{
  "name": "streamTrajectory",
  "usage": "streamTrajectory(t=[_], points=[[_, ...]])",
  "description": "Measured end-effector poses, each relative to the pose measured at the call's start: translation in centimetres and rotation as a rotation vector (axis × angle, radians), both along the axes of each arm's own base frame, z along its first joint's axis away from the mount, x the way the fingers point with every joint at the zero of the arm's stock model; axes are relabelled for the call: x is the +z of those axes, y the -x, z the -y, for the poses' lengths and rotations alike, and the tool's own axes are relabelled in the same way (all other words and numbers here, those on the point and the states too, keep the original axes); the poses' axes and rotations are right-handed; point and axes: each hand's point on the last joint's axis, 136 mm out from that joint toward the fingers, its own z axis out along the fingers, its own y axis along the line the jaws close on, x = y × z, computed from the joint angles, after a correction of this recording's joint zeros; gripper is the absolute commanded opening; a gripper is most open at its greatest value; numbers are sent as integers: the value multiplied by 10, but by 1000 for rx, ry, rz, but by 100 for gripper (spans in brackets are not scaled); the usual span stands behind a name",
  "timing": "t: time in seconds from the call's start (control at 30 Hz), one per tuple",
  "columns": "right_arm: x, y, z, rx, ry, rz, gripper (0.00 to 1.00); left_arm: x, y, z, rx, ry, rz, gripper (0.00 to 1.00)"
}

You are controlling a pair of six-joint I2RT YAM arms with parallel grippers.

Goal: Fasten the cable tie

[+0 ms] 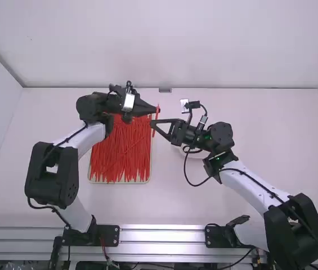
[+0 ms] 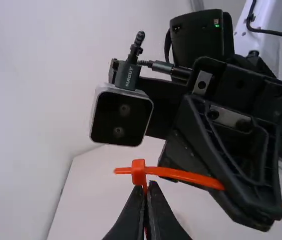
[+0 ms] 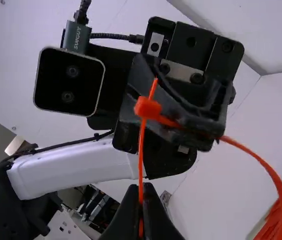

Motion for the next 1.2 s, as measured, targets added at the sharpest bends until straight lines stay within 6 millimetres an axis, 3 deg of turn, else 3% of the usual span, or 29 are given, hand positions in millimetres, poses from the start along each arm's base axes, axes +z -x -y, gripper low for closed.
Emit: streamTrajectory(t=[1.2], points=[[8,-11,18,-35,-17,33,0,-8,10,16,-16,31,-50,1]])
